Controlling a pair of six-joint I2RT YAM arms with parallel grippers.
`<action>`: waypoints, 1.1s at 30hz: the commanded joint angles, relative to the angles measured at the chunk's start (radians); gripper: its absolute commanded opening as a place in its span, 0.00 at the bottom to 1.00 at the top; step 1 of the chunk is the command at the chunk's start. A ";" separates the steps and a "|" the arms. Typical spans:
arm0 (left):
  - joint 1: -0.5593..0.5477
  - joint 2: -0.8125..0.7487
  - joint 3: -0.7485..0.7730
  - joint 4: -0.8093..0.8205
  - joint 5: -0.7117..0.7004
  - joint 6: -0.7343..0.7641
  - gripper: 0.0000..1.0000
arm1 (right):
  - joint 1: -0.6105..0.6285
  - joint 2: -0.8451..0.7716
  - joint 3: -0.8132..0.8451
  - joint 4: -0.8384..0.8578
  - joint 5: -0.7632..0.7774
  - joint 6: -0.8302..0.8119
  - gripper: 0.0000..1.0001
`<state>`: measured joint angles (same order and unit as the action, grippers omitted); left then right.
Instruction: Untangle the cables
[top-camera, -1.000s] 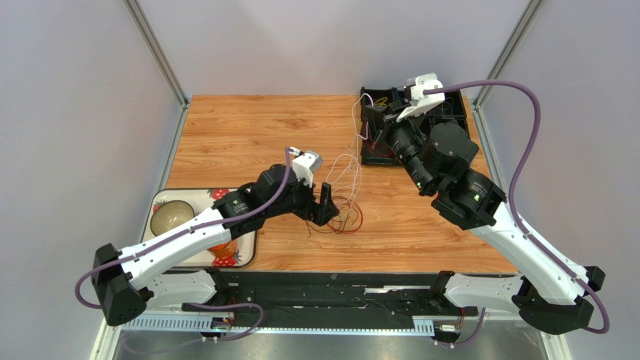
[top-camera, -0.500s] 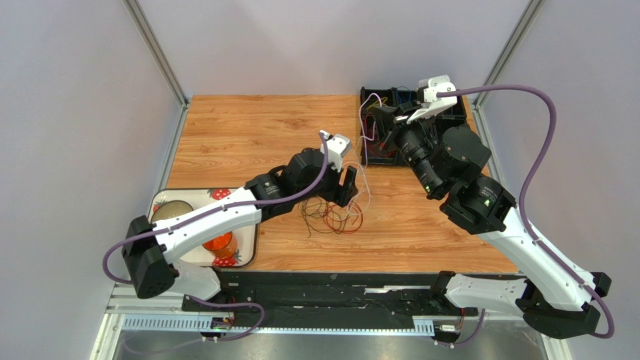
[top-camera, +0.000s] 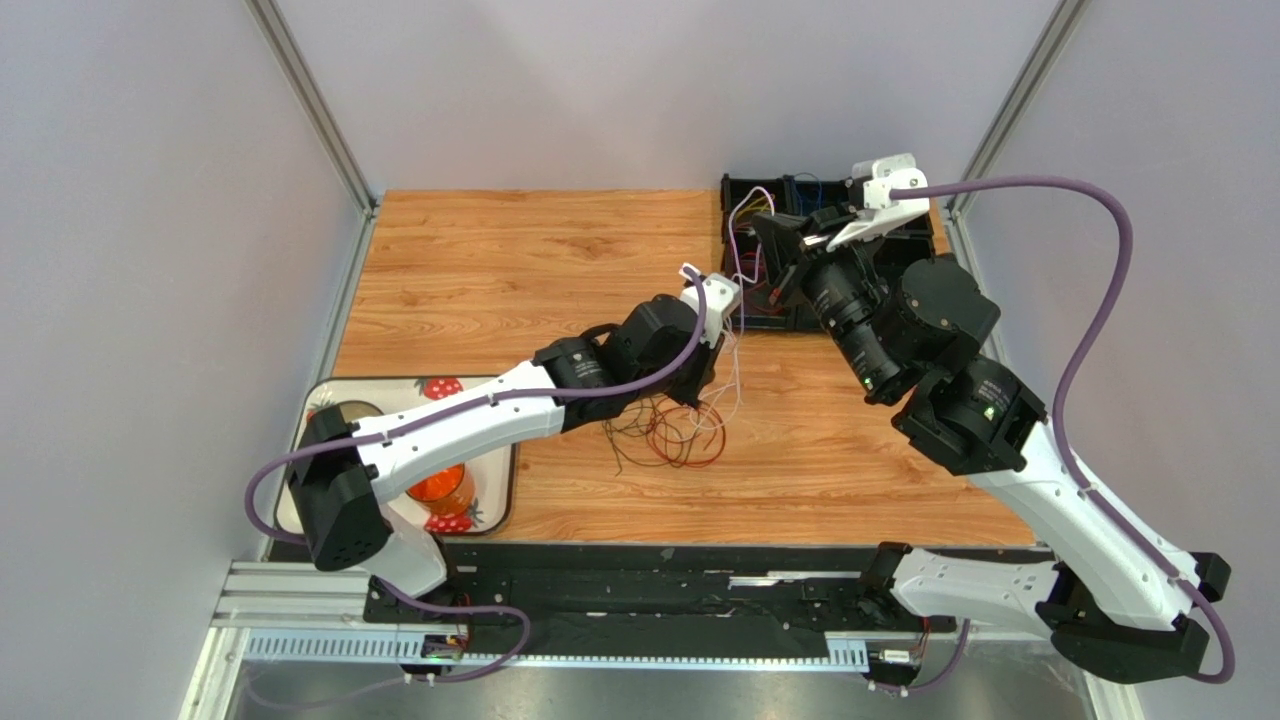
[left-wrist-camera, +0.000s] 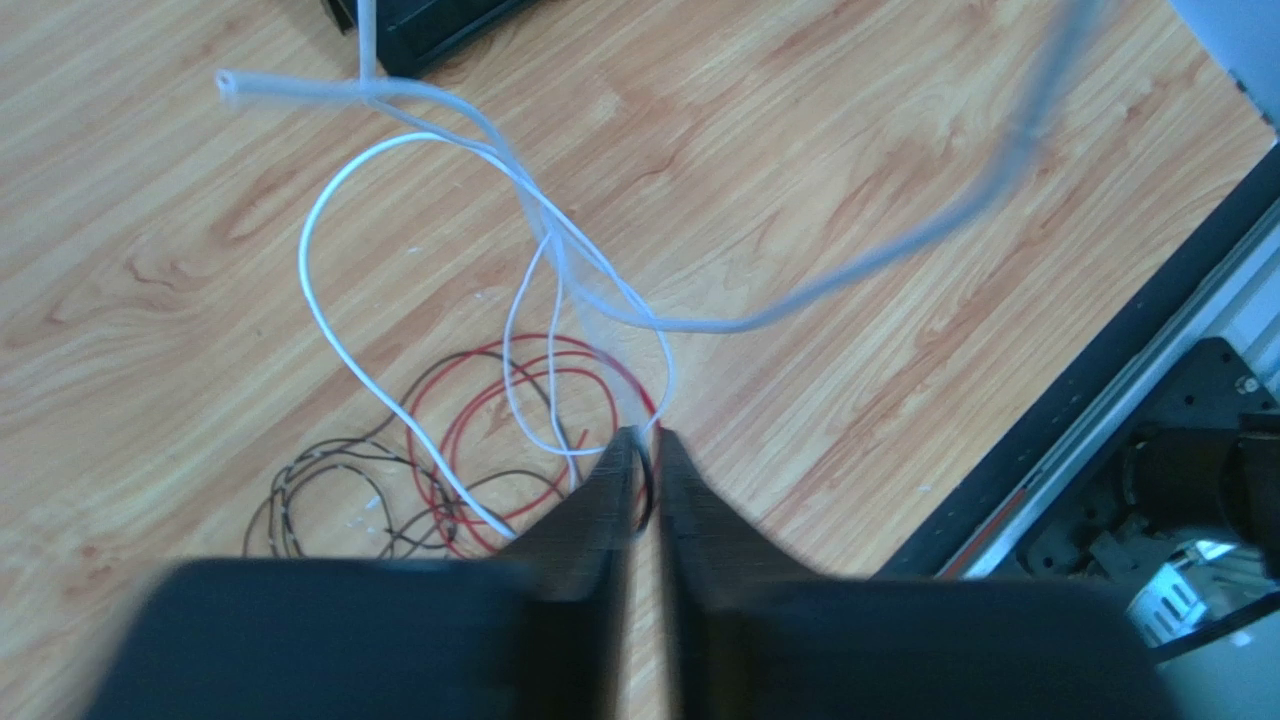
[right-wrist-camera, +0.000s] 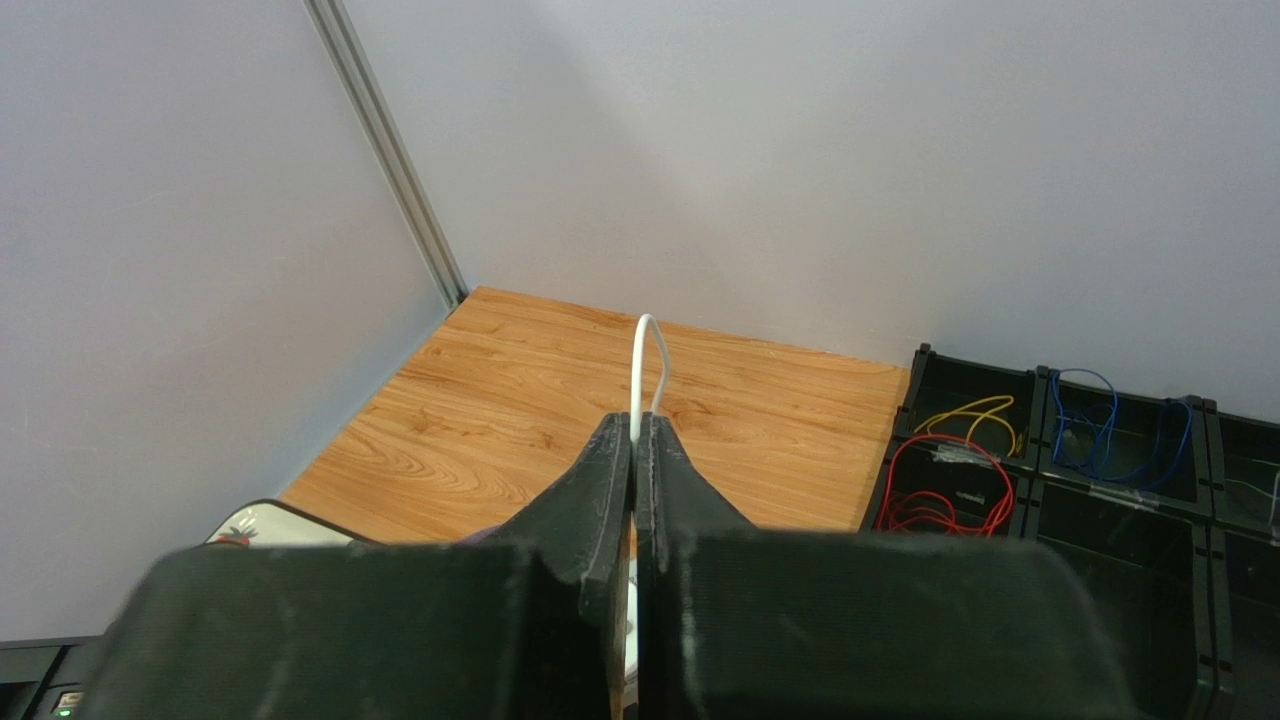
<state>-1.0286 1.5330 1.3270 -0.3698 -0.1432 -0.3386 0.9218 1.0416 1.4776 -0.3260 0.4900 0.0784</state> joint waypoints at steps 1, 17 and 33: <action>-0.014 -0.112 0.051 -0.049 -0.071 0.001 0.00 | 0.005 -0.014 0.006 0.008 0.031 -0.043 0.00; -0.005 -0.660 0.124 -0.474 -0.562 0.119 0.00 | -0.168 -0.028 0.046 0.021 0.228 -0.184 0.00; -0.005 -0.919 0.034 -0.563 -0.780 0.128 0.00 | -0.469 -0.028 0.055 -0.149 0.186 -0.046 0.00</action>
<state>-1.0355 0.6167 1.3537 -0.8948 -0.8616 -0.2508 0.4713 1.0252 1.4990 -0.4473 0.6792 0.0082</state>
